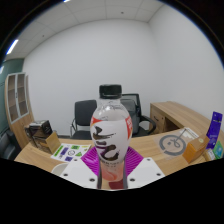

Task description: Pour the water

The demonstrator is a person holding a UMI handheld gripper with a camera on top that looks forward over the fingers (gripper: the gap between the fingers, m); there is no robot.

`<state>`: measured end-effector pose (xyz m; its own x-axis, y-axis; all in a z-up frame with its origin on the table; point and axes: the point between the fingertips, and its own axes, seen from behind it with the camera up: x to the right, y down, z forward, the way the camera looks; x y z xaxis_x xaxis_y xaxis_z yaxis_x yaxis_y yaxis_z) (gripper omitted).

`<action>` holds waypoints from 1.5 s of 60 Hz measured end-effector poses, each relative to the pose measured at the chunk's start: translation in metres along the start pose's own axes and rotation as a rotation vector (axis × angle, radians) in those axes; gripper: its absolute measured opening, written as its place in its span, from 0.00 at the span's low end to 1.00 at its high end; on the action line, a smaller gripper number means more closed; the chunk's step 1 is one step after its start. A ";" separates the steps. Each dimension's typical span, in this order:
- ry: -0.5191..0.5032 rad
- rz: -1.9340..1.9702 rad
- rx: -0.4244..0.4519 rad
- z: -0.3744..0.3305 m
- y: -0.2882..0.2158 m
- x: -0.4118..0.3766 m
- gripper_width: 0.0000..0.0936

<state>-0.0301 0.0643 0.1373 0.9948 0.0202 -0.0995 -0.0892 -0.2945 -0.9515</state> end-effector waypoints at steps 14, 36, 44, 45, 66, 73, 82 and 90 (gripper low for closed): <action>0.015 -0.030 -0.067 0.023 0.052 0.025 0.30; -0.002 -0.062 -0.092 0.024 0.072 0.025 0.52; 0.035 -0.049 -0.152 0.009 0.075 0.035 0.92; 0.036 -0.048 -0.156 0.005 0.074 0.035 0.91; 0.085 -0.054 -0.192 -0.166 0.027 0.006 0.92; 0.102 -0.080 -0.205 -0.249 0.020 -0.017 0.91; 0.098 -0.059 -0.236 -0.345 0.023 -0.048 0.92; 0.130 -0.065 -0.260 -0.402 0.029 -0.057 0.92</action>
<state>-0.0704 -0.3296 0.2322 0.9974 -0.0704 0.0136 -0.0260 -0.5320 -0.8464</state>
